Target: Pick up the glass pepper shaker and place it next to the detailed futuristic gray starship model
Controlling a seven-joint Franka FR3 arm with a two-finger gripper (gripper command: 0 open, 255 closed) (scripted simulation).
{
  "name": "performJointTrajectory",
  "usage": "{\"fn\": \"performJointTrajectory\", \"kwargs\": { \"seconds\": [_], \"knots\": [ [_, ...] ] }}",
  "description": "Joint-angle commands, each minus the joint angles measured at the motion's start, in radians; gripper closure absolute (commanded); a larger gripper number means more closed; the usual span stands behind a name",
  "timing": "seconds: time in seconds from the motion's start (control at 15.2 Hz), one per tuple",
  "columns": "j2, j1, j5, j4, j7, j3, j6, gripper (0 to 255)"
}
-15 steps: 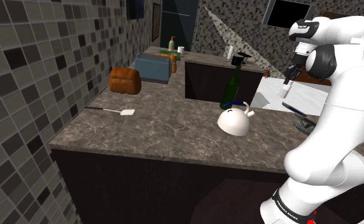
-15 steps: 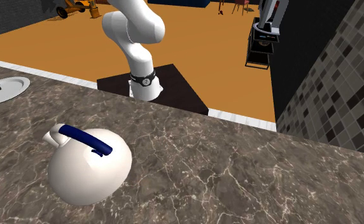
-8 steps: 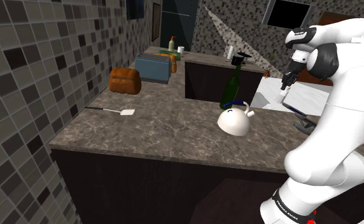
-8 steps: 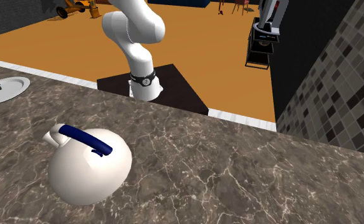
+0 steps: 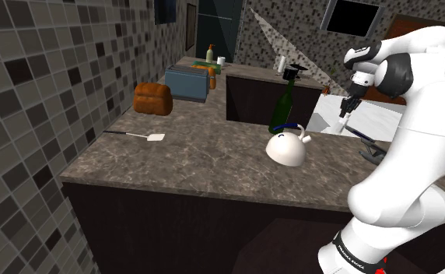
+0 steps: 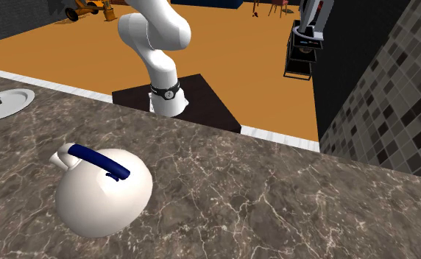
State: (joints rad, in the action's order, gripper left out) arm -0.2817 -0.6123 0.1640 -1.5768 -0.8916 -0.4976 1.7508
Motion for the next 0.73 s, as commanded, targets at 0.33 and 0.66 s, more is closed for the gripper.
{"fn": "performJointTrajectory", "kwargs": {
  "seconds": [0.33, 0.66],
  "knots": [
    [-0.013, 0.003, 0.009, -0.077, -0.008, 0.004, 0.088, 255],
    [-0.029, 0.003, 0.019, -0.124, -0.016, 0.008, 0.149, 255]
  ]
}}
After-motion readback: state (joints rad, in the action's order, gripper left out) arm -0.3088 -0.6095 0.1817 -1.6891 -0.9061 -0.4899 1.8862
